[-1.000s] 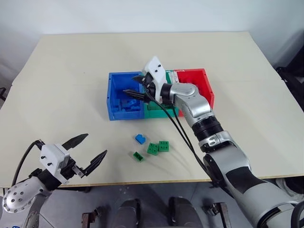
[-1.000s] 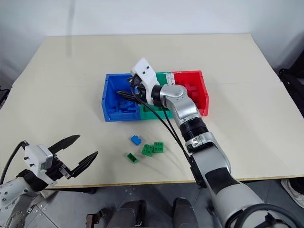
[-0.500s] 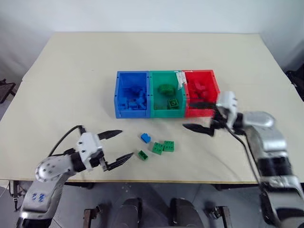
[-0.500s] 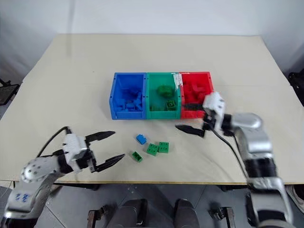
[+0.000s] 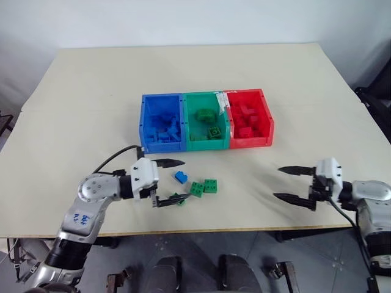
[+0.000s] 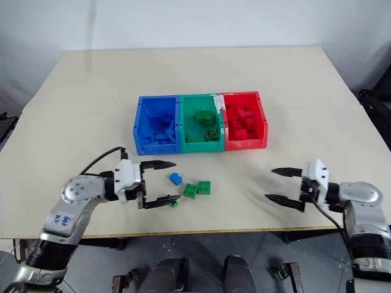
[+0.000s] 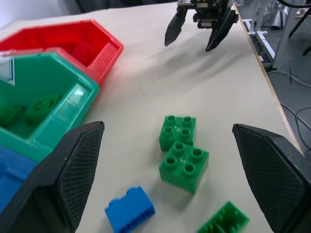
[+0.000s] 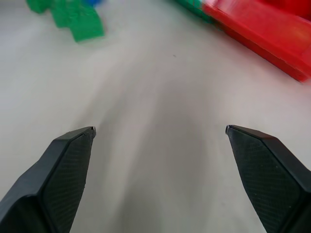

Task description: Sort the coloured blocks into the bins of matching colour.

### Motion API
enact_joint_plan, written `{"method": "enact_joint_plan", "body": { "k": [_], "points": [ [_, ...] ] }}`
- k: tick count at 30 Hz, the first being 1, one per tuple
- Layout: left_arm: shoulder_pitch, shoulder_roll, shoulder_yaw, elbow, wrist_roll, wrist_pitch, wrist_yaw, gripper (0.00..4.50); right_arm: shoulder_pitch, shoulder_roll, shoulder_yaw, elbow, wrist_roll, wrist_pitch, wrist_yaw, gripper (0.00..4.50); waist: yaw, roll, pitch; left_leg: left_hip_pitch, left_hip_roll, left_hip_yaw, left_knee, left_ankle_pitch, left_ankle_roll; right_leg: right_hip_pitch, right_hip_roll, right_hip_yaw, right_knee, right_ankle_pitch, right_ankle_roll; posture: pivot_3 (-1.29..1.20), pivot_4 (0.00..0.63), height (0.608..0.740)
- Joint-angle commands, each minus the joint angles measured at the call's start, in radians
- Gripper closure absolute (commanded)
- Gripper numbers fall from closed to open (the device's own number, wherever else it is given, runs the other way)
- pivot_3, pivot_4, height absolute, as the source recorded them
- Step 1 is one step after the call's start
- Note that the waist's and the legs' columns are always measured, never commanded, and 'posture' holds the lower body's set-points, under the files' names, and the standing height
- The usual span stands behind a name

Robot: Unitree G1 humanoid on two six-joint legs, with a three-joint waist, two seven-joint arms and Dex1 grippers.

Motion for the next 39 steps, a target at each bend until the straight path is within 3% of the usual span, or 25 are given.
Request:
{"method": "enact_joint_plan", "body": {
  "k": [1, 8, 13, 16, 23, 32, 39],
  "points": [
    [0.080, 0.031, 0.096, -0.045, -0.055, -0.006, -0.002, 0.00, -0.068, 0.028, 0.101, -0.118, -0.027, 0.106, -0.012, 0.01, -0.004, 0.000, 0.000, 0.000, 0.000, 0.000, 0.000, 0.000, 0.000, -0.001, 0.000, 0.000, 0.000, 0.000, 0.000, 0.00, 0.150, 0.740],
    [0.283, 0.073, 0.224, -0.123, -0.083, -0.008, 0.013, 0.00, -0.203, 0.152, 0.274, -0.134, -0.126, 0.173, -0.073, 0.01, 0.009, 0.000, 0.000, -0.001, 0.000, -0.001, 0.001, -0.001, 0.000, -0.001, -0.001, 0.000, -0.001, 0.000, 0.000, 0.00, 0.150, 0.740],
    [0.334, 0.072, 0.255, -0.183, -0.092, 0.013, 0.041, 0.00, -0.236, 0.210, 0.333, -0.090, -0.169, 0.155, -0.079, 0.01, 0.026, 0.000, 0.000, -0.002, -0.002, -0.002, 0.001, -0.001, 0.000, -0.002, -0.003, 0.000, -0.001, 0.000, -0.001, 0.00, 0.150, 0.740],
    [0.334, 0.068, 0.256, -0.198, -0.091, 0.021, 0.061, 0.00, -0.226, 0.235, 0.358, -0.098, -0.176, 0.160, -0.084, 0.62, 0.020, 0.000, 0.000, -0.002, -0.002, -0.002, 0.001, -0.001, 0.000, -0.002, -0.003, 0.000, -0.001, 0.001, -0.001, 0.00, 0.150, 0.740],
    [0.332, 0.068, 0.246, -0.209, -0.095, 0.021, 0.069, 0.00, -0.200, 0.242, 0.354, -0.130, -0.181, 0.169, -0.114, 2.98, 0.013, 0.000, 0.000, -0.002, -0.001, -0.001, 0.000, -0.001, 0.000, -0.003, -0.001, 0.000, 0.000, 0.000, -0.001, 0.00, 0.150, 0.740],
    [0.262, 0.049, 0.222, -0.234, -0.120, 0.075, 0.103, 0.00, -0.187, 0.229, 0.262, -0.202, -0.102, 0.221, -0.173, 3.05, 0.015, 0.000, 0.000, -0.002, -0.001, -0.001, 0.000, -0.001, 0.000, -0.003, -0.001, 0.000, 0.000, 0.001, -0.001, 0.00, 0.150, 0.740],
    [0.244, 0.008, 0.264, -0.256, -0.154, 0.125, 0.185, 0.00, -0.458, 0.351, 0.114, -0.134, -0.059, 0.382, -0.500, 3.05, -0.004, 0.000, 0.000, -0.001, 0.001, 0.002, 0.000, -0.001, -0.001, -0.005, 0.000, 0.000, 0.002, 0.001, -0.002, 0.00, 0.150, 0.740]
  ]
}}
